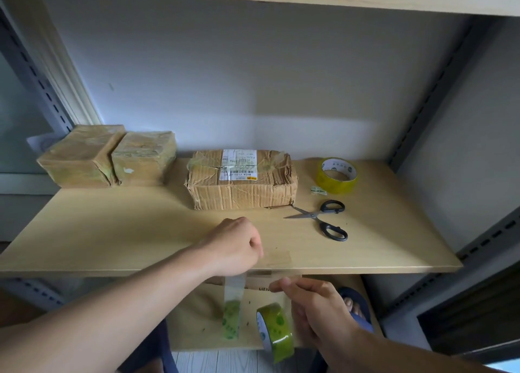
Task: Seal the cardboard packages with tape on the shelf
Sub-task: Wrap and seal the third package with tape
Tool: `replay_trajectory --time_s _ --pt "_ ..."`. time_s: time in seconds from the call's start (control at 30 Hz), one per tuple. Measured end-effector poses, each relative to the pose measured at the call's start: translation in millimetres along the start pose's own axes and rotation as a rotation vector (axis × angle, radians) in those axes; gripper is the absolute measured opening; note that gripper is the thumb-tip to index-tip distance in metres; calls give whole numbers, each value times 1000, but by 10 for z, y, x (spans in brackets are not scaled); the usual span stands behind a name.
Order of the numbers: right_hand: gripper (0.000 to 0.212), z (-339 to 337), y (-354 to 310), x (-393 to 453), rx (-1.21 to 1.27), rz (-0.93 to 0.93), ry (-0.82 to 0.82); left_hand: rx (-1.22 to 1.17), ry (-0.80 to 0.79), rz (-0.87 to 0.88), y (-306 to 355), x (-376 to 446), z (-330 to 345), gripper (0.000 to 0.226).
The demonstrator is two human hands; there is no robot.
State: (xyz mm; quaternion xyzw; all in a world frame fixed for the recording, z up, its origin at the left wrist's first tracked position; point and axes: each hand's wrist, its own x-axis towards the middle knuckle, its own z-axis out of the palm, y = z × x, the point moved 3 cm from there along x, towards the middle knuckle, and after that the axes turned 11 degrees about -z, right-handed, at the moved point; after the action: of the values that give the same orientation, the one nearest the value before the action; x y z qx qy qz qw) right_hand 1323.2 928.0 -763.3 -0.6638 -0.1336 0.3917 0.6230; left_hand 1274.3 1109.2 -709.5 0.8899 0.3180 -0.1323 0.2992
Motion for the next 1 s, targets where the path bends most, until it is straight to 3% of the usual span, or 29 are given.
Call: replay_trajectory --time_s 0.17,0.27,0.33,0.43,0.6,0.7,0.8,1.0 --pt "24 32 -252 -146 -113 -249 -166 -372 -440 -257 2 -140 67 30" --pt "21 114 -351 -187 -62 -318 -163 -634 -640 -267 50 -204 33 41" --pt "23 134 -363 -180 -62 -330 -140 -725 -666 -237 73 -214 -47 50" --pt "21 87 -350 -178 -4 -271 -143 -678 -597 -131 98 -250 -156 56" --pt "13 71 -416 -170 -2 -275 -186 -441 -194 128 192 -380 -301 9" --pt "23 28 -462 -147 29 -308 -208 -418 -44 234 353 -534 -407 21" --pt "17 -12 -586 -133 161 -332 -279 -400 79 334 538 -689 -513 29" --pt "44 -38 -954 -114 284 -352 -488 -433 170 437 819 -834 -872 27"
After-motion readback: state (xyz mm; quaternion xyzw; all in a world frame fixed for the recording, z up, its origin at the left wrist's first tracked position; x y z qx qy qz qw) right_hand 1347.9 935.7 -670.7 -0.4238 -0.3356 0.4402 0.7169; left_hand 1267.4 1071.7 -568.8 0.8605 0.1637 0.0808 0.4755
